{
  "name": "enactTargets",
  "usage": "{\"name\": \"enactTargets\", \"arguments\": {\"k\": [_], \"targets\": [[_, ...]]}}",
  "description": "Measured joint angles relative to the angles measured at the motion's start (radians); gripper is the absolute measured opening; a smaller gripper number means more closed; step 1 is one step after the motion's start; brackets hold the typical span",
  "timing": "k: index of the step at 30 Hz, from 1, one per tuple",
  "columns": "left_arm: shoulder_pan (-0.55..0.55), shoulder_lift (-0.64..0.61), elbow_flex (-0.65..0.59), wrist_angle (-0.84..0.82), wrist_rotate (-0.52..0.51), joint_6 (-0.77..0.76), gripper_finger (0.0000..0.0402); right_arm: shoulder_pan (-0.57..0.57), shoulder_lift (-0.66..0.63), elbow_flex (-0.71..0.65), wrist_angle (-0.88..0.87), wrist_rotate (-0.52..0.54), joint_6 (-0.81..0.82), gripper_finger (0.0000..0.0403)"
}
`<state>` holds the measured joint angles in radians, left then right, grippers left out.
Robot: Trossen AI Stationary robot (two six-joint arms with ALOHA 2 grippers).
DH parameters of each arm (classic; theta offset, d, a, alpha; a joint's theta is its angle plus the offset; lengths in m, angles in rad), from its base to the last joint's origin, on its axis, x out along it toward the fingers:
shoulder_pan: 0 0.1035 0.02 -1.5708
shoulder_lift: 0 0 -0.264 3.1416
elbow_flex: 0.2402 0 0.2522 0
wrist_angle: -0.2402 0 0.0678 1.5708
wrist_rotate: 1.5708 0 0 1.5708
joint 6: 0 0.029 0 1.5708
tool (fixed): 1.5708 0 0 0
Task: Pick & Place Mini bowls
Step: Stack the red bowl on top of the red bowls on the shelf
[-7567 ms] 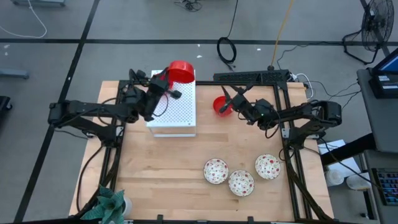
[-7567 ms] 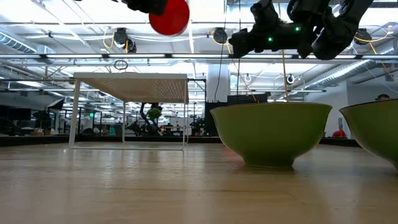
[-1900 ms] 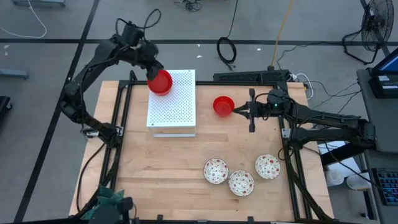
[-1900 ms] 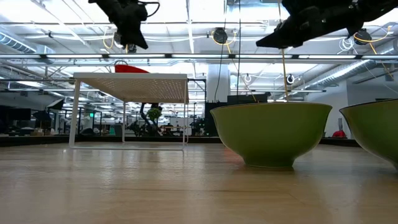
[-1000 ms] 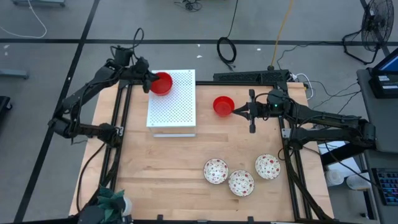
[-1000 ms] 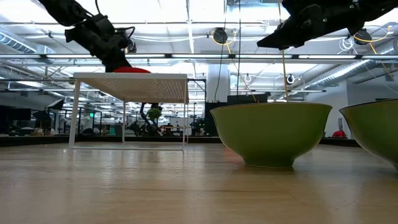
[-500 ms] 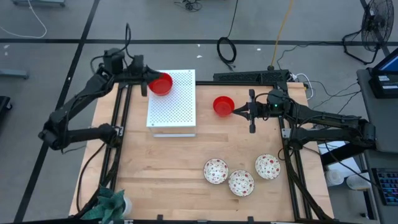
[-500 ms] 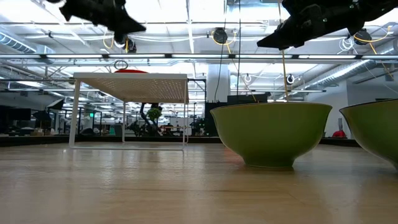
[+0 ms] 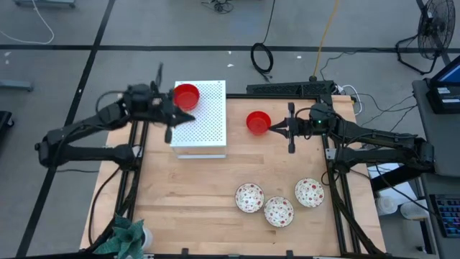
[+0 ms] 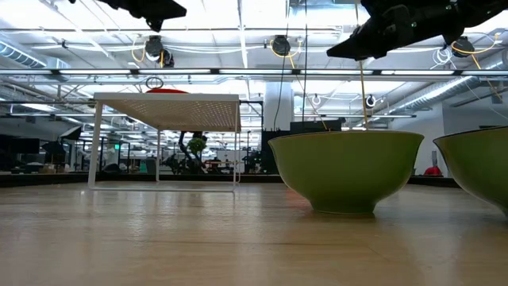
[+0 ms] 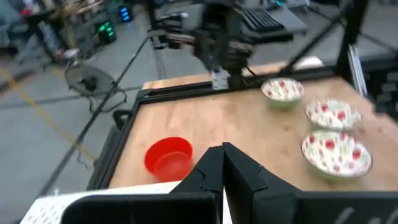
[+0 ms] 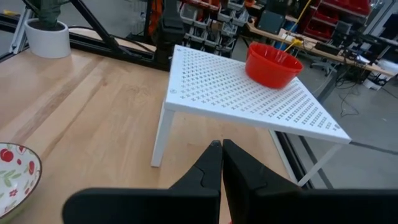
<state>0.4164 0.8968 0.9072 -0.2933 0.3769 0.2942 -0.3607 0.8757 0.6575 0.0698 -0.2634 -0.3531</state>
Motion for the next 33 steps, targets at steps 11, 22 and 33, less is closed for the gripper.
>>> {"name": "enactTargets", "arguments": {"k": [11, 22, 33], "targets": [[-0.37, 0.0, -0.092, 0.16, -0.703, 0.053, 0.0007, 0.0, 0.0, 0.0, 0.033, 0.028, 0.053, 0.0], [-0.54, 0.001, -0.093, 0.133, -0.902, -0.01, 0.0041, 0.012, 0.123, 0.021, -0.014, 0.591, 0.27, 0.0112], [-0.374, 0.012, -0.156, 0.204, -0.657, 0.012, 0.0162, -0.058, 0.524, 0.238, -0.324, 0.651, 0.507, 0.0251]]}}
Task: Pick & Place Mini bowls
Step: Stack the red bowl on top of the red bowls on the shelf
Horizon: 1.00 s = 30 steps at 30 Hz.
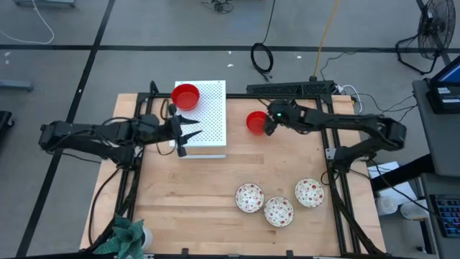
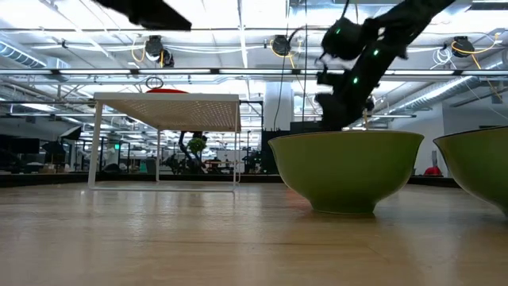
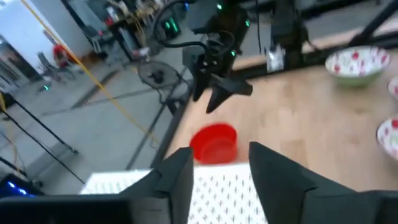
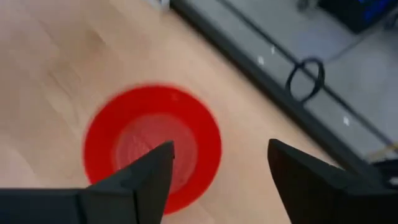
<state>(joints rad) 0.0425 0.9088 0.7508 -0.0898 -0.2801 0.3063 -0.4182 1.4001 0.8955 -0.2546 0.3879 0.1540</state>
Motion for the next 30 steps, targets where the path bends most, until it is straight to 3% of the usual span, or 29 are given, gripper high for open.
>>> {"name": "enactTargets", "arguments": {"k": [6, 13, 18, 24, 30], "targets": [[0.061, 0.05, -0.094, 0.139, 0.017, 0.036, 0.019, -0.026, 0.109, 0.02, -0.035, -0.127, 0.058, 0.0252], [0.072, 0.073, -0.096, 0.211, 0.019, 0.039, 0.0188, -0.042, 0.134, 0.02, -0.046, -0.123, 0.083, 0.0241], [0.069, 0.073, -0.096, 0.213, 0.019, 0.032, 0.0187, -0.076, 0.134, 0.014, -0.076, -0.023, 0.107, 0.0238], [0.069, 0.073, -0.096, 0.218, 0.02, 0.025, 0.0187, -0.105, 0.134, -0.016, -0.048, -0.105, 0.122, 0.0236], [0.069, 0.073, -0.095, 0.23, 0.02, 0.023, 0.0187, -0.106, 0.134, -0.021, -0.006, -0.118, 0.103, 0.0231]]}}
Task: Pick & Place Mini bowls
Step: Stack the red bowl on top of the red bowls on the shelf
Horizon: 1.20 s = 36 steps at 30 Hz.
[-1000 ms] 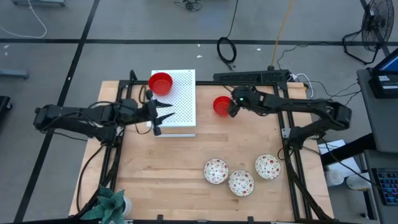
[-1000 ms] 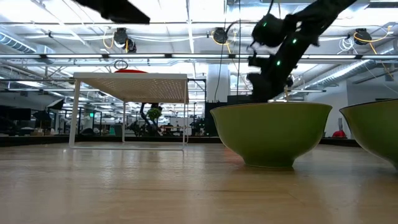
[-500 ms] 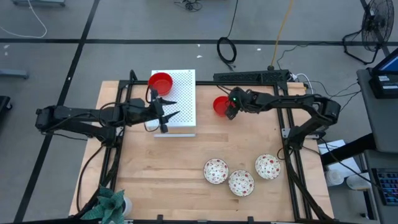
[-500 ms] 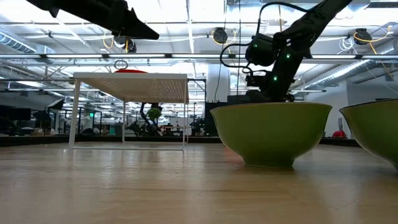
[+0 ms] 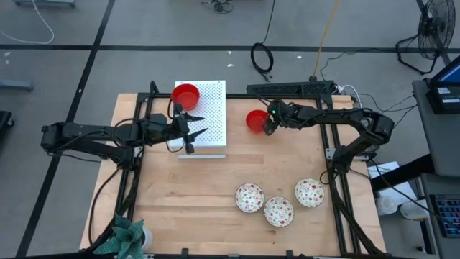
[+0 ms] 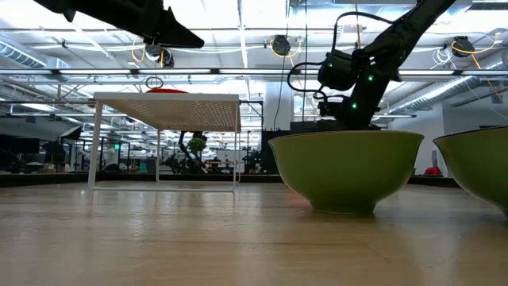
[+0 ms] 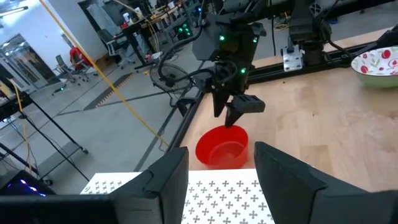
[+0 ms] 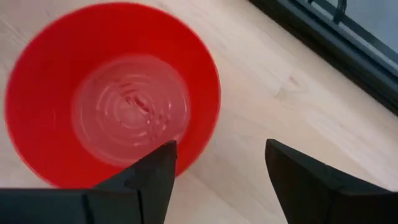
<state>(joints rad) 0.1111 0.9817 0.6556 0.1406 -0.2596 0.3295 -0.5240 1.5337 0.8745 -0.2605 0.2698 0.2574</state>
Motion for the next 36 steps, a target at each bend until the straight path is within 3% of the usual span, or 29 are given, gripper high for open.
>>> {"name": "enactTargets", "arguments": {"k": [3, 19, 33, 36], "targets": [[0.0, 0.0, 0.0, 0.0, 0.0, 0.0, 0.0186, 0.0, 0.0, 0.0, 0.017, -0.065, -0.014, 0.0231], [0.0, 0.0, 0.0, -0.001, 0.0, -0.02, 0.0186, 0.0, 0.005, -0.013, 0.075, -0.092, -0.042, 0.0222], [0.0, 0.0, 0.0, -0.002, 0.0, -0.024, 0.0186, -0.001, 0.005, -0.016, 0.042, -0.081, -0.06, 0.0221], [0.0, 0.0, 0.0, -0.002, 0.0, -0.024, 0.0186, -0.001, 0.005, -0.016, 0.022, -0.024, -0.06, 0.0221]]}}
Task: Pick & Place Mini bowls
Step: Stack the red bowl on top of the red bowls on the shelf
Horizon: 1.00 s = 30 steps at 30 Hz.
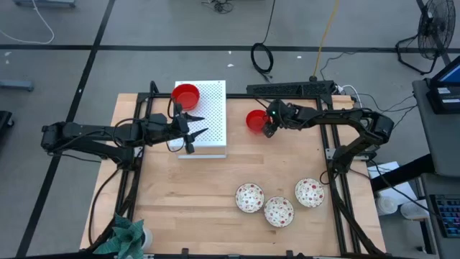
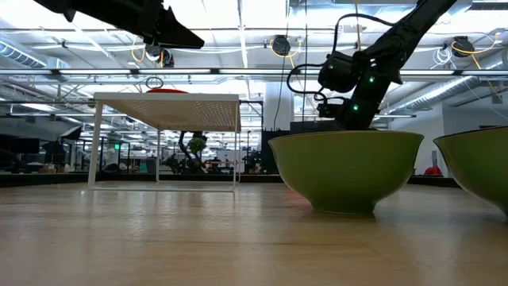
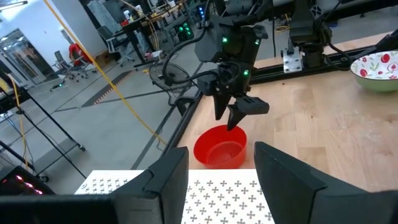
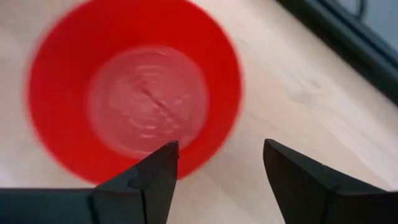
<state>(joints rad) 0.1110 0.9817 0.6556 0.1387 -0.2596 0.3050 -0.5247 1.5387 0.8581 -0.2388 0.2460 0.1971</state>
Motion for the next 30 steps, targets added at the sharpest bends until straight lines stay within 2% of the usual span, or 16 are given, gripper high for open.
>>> {"name": "enactTargets", "arguments": {"k": [4, 11, 16, 20, 30], "targets": [[0.0, 0.0, 0.0, 0.0, 0.0, 0.0, 0.0186, 0.0, 0.0, 0.0, -0.038, 0.088, 0.0, 0.0221], [0.0, 0.0, 0.0, -0.004, 0.0, 0.001, 0.0186, 0.0, 0.0, 0.0, -0.078, 0.174, 0.0, 0.0221], [0.0, 0.0, 0.0, -0.007, 0.0, 0.001, 0.0186, -0.012, 0.0, 0.0, -0.081, 0.137, 0.025, 0.0221], [0.0, 0.0, 0.0, -0.007, 0.0, 0.0, 0.0186, -0.025, 0.0, 0.0, -0.088, 0.062, 0.034, 0.0221], [0.0, 0.0, 0.0, -0.008, 0.0, -0.001, 0.0186, -0.039, 0.0, 0.0, -0.088, 0.008, 0.068, 0.0208]]}}
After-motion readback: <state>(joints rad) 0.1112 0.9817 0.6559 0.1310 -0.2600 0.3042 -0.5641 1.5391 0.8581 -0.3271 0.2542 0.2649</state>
